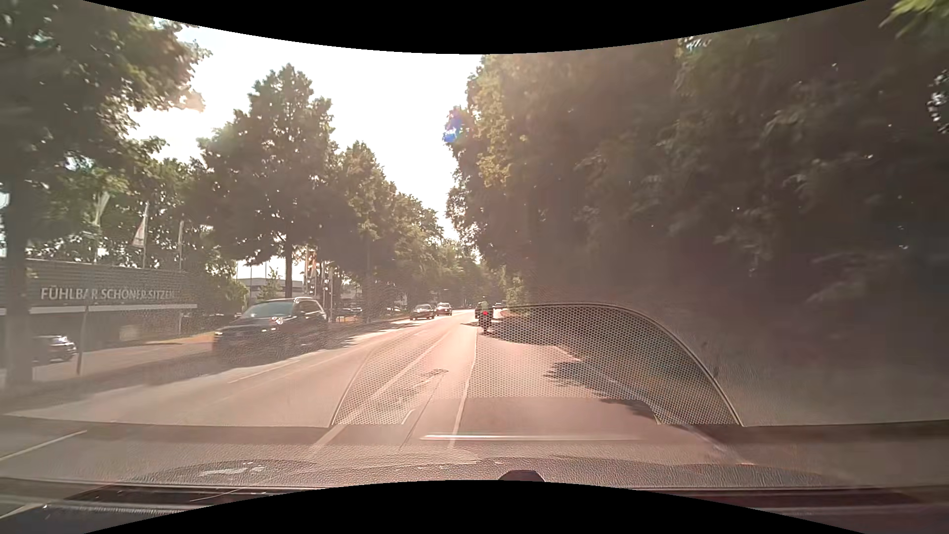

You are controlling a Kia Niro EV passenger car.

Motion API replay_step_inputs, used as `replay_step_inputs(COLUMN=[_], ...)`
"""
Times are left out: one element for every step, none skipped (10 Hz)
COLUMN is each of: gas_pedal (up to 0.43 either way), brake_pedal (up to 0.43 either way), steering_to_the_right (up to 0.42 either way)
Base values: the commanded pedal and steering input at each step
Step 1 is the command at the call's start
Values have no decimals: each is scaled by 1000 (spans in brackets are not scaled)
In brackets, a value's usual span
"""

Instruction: Follow the waypoints while adhering to traffic rules and regulations

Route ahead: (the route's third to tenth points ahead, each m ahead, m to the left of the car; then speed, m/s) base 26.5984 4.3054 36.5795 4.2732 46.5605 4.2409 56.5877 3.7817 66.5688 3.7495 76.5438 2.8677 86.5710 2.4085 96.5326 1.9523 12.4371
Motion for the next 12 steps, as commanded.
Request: replay_step_inputs(gas_pedal=[209,209,209,209,209,209,209,209,209,209,209,209], brake_pedal=[0,0,0,0,0,0,0,0,0,0,0,0], steering_to_the_right=[-2,-2,-1,-2,-2,-2,-2,-2,-2,-2,-3,-2])
